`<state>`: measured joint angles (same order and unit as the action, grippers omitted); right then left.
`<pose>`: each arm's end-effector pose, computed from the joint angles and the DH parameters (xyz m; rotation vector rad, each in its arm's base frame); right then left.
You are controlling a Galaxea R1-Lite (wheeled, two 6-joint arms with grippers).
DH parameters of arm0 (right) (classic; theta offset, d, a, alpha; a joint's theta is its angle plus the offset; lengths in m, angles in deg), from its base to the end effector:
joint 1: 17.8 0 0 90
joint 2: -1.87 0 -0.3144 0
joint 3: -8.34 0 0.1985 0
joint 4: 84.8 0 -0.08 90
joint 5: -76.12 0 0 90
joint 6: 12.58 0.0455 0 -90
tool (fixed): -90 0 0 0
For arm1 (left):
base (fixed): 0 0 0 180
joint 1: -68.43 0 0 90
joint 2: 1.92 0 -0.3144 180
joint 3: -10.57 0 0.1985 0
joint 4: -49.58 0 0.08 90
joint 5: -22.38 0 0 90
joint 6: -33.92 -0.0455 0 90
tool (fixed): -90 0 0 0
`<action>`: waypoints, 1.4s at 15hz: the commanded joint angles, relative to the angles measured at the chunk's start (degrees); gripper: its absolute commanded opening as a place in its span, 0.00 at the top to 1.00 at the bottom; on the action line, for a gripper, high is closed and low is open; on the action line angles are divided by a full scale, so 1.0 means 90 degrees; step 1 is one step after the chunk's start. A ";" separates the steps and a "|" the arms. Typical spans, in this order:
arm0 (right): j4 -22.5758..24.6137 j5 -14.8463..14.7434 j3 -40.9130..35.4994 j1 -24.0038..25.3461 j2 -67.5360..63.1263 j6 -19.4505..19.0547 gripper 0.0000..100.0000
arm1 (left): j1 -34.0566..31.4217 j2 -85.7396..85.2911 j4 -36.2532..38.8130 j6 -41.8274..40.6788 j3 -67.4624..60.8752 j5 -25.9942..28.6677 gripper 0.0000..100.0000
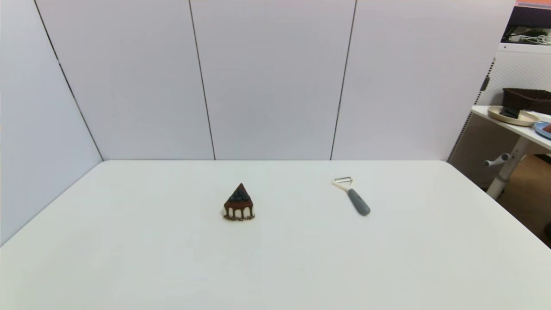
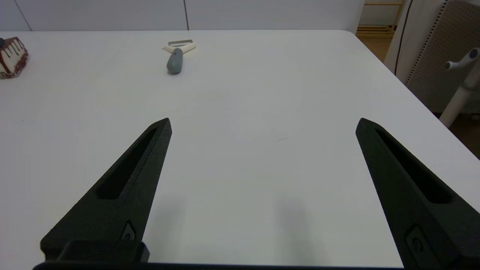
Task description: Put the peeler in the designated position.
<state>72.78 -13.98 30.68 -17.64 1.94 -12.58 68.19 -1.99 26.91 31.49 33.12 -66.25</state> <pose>-0.0054 -0.0001 0.0753 0.0000 0.0002 0.0010 -0.0057 -0.0011 0.0759 0.0424 0.0005 -0.0197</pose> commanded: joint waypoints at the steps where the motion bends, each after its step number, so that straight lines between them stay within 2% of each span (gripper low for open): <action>1: -0.0002 0.0001 0.0000 0.0002 -0.0008 -0.0010 0.00 | -0.0002 0.0008 -0.0002 -0.0004 0.0006 0.0003 0.00; 6: -0.0090 0.0001 0.0059 0.0002 -0.0321 -0.0029 0.00 | -0.0002 0.0008 -0.0002 0.0006 -0.0003 0.0003 0.00; 8: -0.0265 0.0050 0.0498 0.0002 -0.0692 0.0000 0.00 | -0.0002 0.0008 -0.0002 -0.0004 -0.0003 0.0003 0.00; 11: -0.0841 0.0011 0.1992 0.0021 -0.1639 0.0020 0.00 | -0.0002 0.0008 -0.0002 -0.0004 0.0006 0.0003 0.00; 17: -0.0968 0.0148 0.5078 0.0441 -0.4276 0.0010 0.00 | -0.0002 0.0008 -0.0002 -0.0004 0.0006 0.0003 0.00; 19: -0.1584 0.0372 0.6406 0.0881 -0.5155 0.0059 0.00 | -0.0002 0.0008 -0.0002 0.0006 0.0006 0.0003 0.00; 21: -0.2013 0.0441 0.7344 0.1164 -0.5828 0.0049 0.00 | -0.0002 0.0008 -0.0002 -0.0004 -0.0003 0.0003 0.00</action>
<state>59.62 -11.24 86.16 -11.32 -38.59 -12.25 68.19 -1.99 26.91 31.49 33.14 -66.25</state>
